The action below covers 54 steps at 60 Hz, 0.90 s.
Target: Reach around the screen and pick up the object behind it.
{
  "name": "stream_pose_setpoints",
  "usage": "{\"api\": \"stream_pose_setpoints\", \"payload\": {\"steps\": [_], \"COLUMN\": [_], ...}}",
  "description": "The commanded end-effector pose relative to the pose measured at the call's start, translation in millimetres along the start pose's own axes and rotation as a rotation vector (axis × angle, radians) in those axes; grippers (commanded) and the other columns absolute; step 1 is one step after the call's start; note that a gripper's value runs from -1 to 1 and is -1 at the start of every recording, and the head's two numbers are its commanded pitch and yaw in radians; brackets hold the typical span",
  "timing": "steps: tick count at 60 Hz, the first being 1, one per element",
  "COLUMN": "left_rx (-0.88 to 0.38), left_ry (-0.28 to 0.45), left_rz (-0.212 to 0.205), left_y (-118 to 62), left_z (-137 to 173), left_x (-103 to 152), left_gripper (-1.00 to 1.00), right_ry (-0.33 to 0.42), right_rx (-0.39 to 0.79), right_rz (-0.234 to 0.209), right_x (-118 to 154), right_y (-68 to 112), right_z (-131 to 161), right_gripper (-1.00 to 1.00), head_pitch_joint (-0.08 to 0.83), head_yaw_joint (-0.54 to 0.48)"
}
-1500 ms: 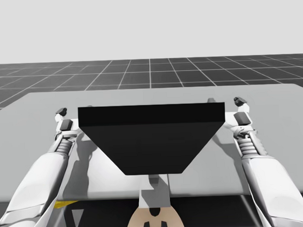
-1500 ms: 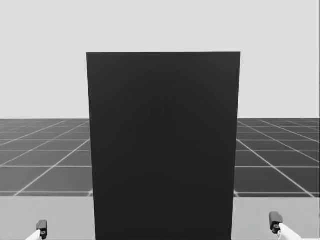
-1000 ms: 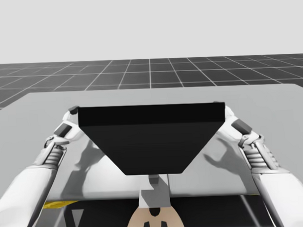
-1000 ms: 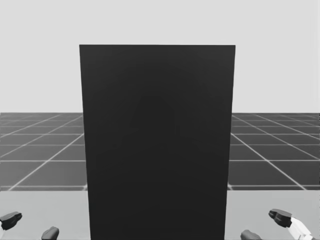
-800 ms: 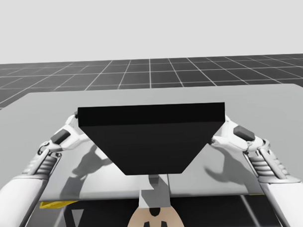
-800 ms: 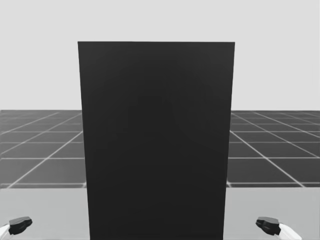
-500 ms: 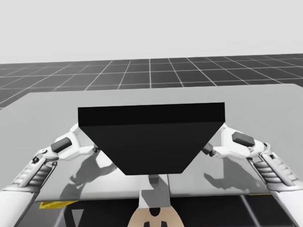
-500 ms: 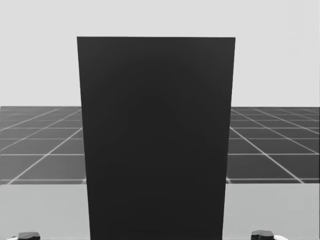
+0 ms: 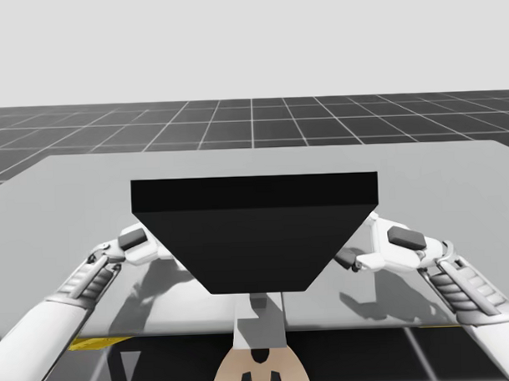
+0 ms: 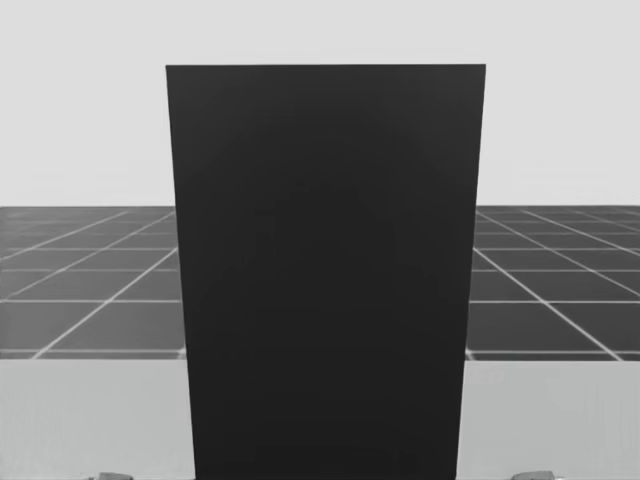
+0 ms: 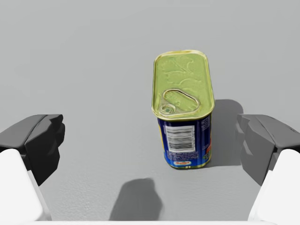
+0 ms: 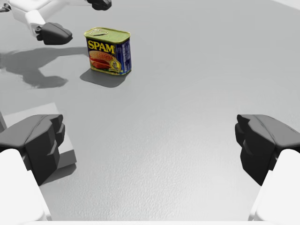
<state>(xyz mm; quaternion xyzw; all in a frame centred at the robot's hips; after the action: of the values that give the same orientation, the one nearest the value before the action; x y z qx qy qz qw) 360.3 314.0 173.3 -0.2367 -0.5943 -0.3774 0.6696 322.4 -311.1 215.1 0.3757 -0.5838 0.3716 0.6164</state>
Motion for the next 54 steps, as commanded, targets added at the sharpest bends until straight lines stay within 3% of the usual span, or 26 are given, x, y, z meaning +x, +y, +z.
{"api": "stream_pose_setpoints", "payload": {"steps": [1, 14, 24, 25, 26, 27, 28, 42, 54], "left_rx": [-0.015, -0.04, -0.04, -0.032, -0.02, -0.024, -0.028, 0.053, 0.234], "left_ry": [0.029, 0.064, 0.105, 0.11, 0.106, 0.107, 0.104, 0.075, 0.033], "left_rz": [0.014, 0.037, 0.051, 0.048, 0.057, 0.069, 0.07, 0.062, 0.07], "left_y": [5.7, -0.5, -4.3, -3.7, -2.9, -3.1, -2.9, 8.3, 51.0], "left_z": [-34, -75, -84, -84, -84, -83, -82, -60, 0], "left_x": [-6, -15, -29, -31, -32, -32, -32, -18, -8], "left_gripper": [-1.0, -1.0, -1.0, -0.65, 0.23, 0.69, 0.97, 1.0, 1.0], "right_ry": [0.024, 0.032, 0.031, 0.031, 0.03, 0.03, 0.03, 0.028, 0.016], "right_rx": [0.031, 0.031, 0.024, 0.024, 0.023, 0.022, 0.02, 0.014, 0.004], "right_rz": [0.0, 0.018, 0.03, 0.03, 0.031, 0.031, 0.033, 0.034, 0.031], "right_x": [-1, -2, -2, -2, -1, -1, -1, -1, 0], "right_y": [2.2, 3.3, 3.7, 3.7, 3.7, 3.7, 3.6, 3.4, 1.7], "right_z": [-1, -1, 0, 0, 0, 0, 0, 0, 1], "right_gripper": [-1.0, -1.0, -1.0, -1.0, -1.0, -1.0, -1.0, -1.0, -1.0], "head_pitch_joint": [0.054, 0.07, 0.076, 0.077, 0.077, 0.077, 0.077, 0.073, 0.068], "head_yaw_joint": [0.02, 0.02, 0.02, 0.02, 0.02, 0.02, 0.02, 0.02, 0.01]}}
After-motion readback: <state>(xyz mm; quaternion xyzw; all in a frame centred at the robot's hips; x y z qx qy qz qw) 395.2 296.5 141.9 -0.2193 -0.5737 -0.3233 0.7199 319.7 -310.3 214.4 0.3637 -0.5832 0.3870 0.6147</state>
